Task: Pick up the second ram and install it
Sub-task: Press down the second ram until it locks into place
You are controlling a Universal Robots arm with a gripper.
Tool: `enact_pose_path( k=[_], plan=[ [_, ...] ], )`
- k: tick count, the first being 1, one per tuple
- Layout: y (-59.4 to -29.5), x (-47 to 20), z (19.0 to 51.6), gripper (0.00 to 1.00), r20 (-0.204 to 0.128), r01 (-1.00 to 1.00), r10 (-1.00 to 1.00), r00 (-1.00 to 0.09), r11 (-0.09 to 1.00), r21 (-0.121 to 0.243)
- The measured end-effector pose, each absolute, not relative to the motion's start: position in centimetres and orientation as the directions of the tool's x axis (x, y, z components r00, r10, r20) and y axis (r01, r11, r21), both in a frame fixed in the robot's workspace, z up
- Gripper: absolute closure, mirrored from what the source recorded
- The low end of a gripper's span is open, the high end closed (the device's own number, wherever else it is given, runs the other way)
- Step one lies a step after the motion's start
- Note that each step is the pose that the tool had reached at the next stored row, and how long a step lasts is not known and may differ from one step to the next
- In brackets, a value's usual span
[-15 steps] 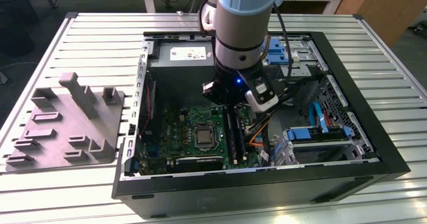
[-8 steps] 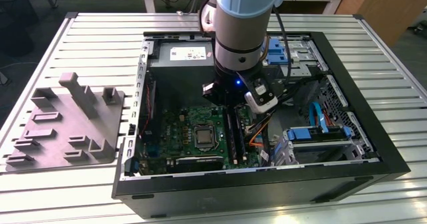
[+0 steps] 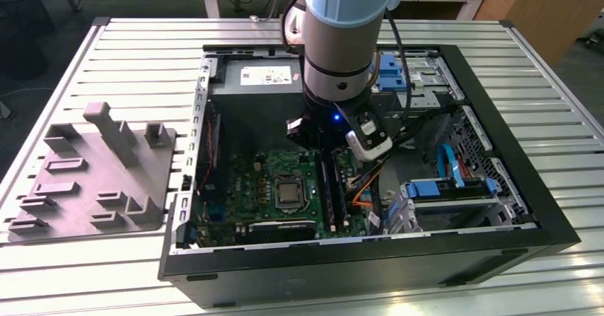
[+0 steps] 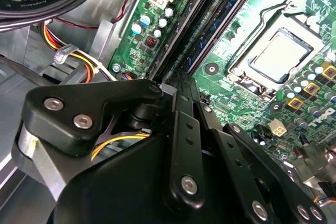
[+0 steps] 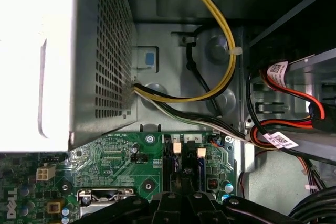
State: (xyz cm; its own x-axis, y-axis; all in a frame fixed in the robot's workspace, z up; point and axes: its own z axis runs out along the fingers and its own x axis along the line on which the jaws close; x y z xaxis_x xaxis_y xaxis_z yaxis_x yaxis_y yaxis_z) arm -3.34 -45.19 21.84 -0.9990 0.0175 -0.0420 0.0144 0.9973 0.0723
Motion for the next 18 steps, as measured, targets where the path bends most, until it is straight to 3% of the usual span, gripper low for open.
enact_pose_path(
  k=[18],
  plan=[
    [-45.2,-3.3,22.9,0.90,-0.042,0.014,0.018,-0.999,0.997,0.073]
  ],
)
